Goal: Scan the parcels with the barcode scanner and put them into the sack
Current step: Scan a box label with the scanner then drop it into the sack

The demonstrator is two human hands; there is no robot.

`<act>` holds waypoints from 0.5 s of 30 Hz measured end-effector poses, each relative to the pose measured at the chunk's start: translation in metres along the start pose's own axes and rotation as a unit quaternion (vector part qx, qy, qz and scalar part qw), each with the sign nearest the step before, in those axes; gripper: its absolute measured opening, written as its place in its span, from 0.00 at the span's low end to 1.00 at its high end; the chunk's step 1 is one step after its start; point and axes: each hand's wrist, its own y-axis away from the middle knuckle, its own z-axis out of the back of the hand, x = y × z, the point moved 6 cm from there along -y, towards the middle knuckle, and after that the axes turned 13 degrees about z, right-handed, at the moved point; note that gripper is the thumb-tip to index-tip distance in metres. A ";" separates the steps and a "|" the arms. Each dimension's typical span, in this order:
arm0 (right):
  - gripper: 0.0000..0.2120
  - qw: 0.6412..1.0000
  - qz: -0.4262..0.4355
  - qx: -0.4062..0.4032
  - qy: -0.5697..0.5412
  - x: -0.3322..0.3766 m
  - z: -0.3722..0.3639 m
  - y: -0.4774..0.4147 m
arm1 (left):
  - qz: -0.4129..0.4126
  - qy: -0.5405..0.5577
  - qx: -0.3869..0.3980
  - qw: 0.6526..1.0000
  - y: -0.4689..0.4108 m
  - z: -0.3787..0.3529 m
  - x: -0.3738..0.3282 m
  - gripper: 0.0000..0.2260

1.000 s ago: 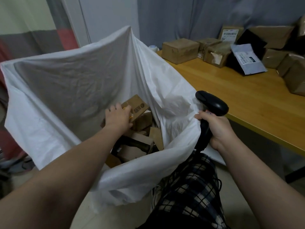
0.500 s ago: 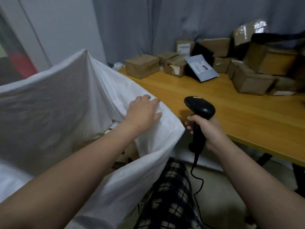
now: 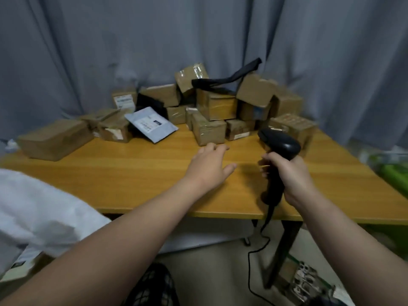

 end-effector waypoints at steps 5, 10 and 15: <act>0.03 1.000 0.010 -0.001 -0.012 0.022 0.024 -0.053 | -0.030 -0.001 -0.049 0.998 -0.070 0.000 -0.043 0.31; 0.07 0.999 0.019 -0.023 -0.023 0.049 0.034 -0.118 | -0.076 -0.138 -0.137 0.978 -0.152 0.019 -0.102 0.45; 0.05 0.999 0.020 -0.030 -0.026 0.053 0.045 -0.168 | -0.134 -0.348 -0.214 0.903 -0.224 0.018 -0.126 0.49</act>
